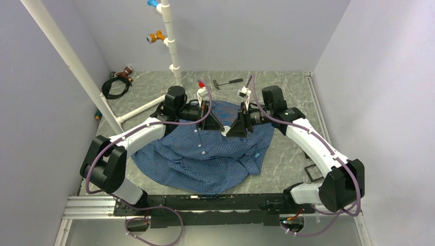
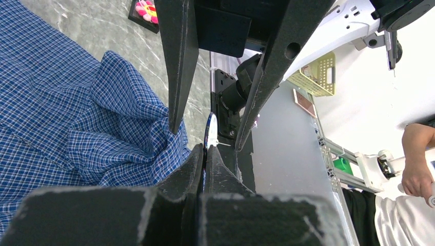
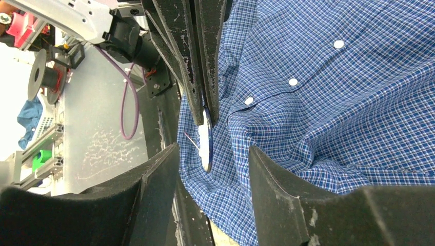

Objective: Remove the brooch from the garment
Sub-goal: Close the brooch.

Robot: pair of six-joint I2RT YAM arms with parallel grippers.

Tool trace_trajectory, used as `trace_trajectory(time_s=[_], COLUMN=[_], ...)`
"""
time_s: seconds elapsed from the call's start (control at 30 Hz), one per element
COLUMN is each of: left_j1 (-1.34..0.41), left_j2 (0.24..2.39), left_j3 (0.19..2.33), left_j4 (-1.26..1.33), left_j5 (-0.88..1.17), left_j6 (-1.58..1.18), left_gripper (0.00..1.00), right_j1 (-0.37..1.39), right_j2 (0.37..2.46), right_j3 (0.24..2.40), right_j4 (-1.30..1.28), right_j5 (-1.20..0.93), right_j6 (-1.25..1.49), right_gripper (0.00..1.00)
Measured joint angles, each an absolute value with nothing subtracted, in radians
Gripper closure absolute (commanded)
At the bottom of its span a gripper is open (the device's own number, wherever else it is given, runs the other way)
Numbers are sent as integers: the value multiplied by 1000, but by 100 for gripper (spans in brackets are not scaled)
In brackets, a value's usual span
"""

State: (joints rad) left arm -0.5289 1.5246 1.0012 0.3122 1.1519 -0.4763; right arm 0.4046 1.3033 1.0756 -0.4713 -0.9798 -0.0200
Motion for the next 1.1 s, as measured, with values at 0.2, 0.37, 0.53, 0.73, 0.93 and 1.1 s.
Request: trace_trajectory(time_s=[0.2, 0.37, 0.53, 0.73, 0.93, 1.1], left_j1=[-529, -529, -529, -529, -529, -529], left_j2=[1525, 1525, 1525, 1525, 1525, 1525], left_j3=[995, 988, 986, 986, 986, 986], left_j4=[337, 340, 339, 340, 339, 339], left_j5=[1155, 1154, 1153, 1153, 1142, 1127], left_j6=[-490, -491, -490, -491, -489, -485], left_gripper=[100, 100, 100, 100, 100, 100], right_j1=[405, 405, 405, 405, 405, 405], right_j2=[1303, 1303, 1303, 1304, 1304, 1304], right_j3=[1076, 1072, 1068, 1065, 1065, 1065], right_j4=[-461, -457, -451, -441, -439, -435], right_j5=[-971, -953, -952, -945, -920, -894], right_j6=[-9, -4, 14, 38, 56, 65], right_gripper=[56, 60, 62, 62, 65, 68])
